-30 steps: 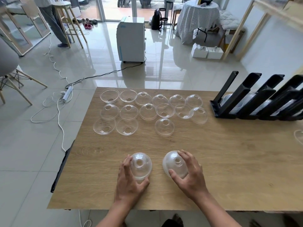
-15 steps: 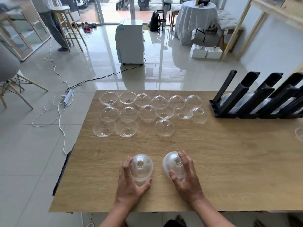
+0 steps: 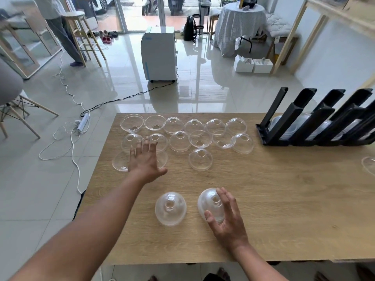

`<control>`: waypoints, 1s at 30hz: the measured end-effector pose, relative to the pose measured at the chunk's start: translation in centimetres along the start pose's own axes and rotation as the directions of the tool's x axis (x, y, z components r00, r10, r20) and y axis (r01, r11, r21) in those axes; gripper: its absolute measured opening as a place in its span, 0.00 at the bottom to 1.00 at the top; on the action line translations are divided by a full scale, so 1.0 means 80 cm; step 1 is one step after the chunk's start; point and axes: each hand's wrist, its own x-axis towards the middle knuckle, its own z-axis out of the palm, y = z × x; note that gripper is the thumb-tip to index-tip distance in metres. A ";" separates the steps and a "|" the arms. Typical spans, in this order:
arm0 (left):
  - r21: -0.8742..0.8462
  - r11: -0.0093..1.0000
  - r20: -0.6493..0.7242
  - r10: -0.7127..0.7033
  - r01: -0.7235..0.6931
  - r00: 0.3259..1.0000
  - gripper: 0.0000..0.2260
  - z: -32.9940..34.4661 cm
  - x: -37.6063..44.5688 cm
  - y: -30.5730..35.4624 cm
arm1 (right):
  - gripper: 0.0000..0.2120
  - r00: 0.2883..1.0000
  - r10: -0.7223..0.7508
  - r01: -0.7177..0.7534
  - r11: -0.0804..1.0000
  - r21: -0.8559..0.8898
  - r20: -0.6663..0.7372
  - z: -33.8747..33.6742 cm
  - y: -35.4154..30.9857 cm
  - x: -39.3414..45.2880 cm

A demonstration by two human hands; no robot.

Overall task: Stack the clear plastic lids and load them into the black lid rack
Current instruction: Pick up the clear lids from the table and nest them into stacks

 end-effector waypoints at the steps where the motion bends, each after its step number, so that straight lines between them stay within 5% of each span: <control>1: 0.060 0.998 0.087 0.017 -0.022 0.996 0.54 -0.005 0.013 -0.006 | 0.36 1.000 0.002 -0.002 1.000 0.002 0.003 0.000 0.000 0.000; 4: 0.142 0.987 0.211 0.049 -0.080 0.976 0.56 -0.013 0.035 -0.016 | 0.36 1.000 0.013 -0.013 1.000 0.011 0.014 0.000 0.001 -0.001; 9: 0.183 0.965 0.165 0.157 -0.187 0.974 0.57 -0.028 0.029 -0.015 | 0.36 1.000 0.014 -0.014 1.000 0.008 0.020 0.000 0.005 -0.002; 12: -0.101 0.979 0.054 0.184 -0.178 0.981 0.54 -0.045 0.005 -0.008 | 0.36 1.000 0.007 -0.006 1.000 -0.023 0.025 -0.001 0.007 -0.001; 16: -0.592 0.768 -0.196 0.158 -0.245 0.968 0.47 -0.044 -0.055 0.002 | 0.36 1.000 -0.001 0.002 0.999 -0.051 0.024 -0.001 0.008 0.001; 24: -0.799 0.559 -0.310 -0.066 -0.222 0.948 0.46 0.077 -0.190 0.022 | 0.38 1.000 0.002 0.000 0.997 -0.071 0.024 0.001 0.007 0.001; 30: -0.582 0.799 -0.313 -0.048 -0.152 0.948 0.49 0.147 -0.212 0.023 | 0.38 1.000 -0.007 0.008 0.997 -0.072 0.020 0.001 0.007 0.002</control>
